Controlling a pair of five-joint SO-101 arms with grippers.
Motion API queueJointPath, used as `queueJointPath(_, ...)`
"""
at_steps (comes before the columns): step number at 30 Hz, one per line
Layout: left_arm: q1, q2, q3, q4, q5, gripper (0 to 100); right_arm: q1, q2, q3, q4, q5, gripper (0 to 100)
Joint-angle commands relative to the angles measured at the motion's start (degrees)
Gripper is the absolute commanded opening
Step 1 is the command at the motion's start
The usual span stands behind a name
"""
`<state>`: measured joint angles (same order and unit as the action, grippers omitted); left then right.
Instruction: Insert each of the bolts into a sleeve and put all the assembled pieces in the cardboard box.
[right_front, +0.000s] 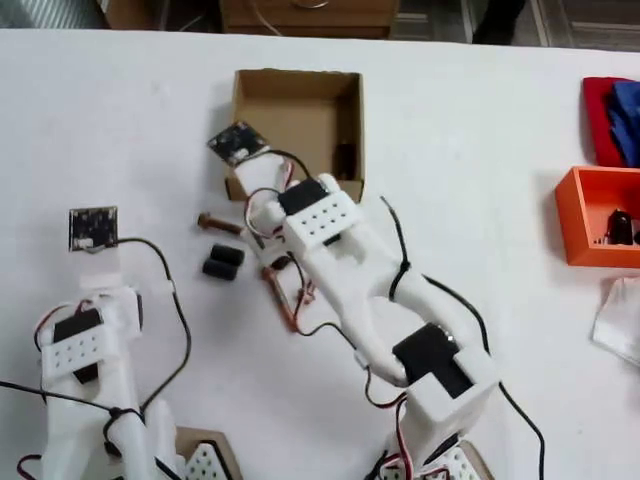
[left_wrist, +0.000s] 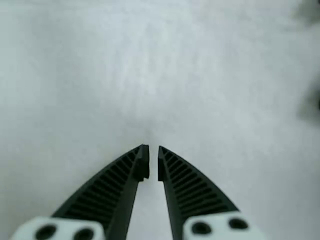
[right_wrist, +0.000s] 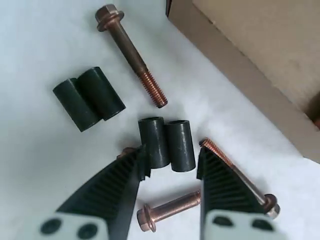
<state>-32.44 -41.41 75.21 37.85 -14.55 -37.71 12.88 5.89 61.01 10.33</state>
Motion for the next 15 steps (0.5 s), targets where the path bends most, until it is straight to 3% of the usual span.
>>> queueJointPath(1, -0.6, -0.7, -0.6, -1.0, 0.0, 6, 0.0, 3.6, -1.6, -1.1, 0.6, 14.4)
queueJointPath(15, -0.6, -0.7, -0.5, -1.0, 0.0, 6, 4.4, 16.0, -11.2, -0.8, 2.5, 11.1)
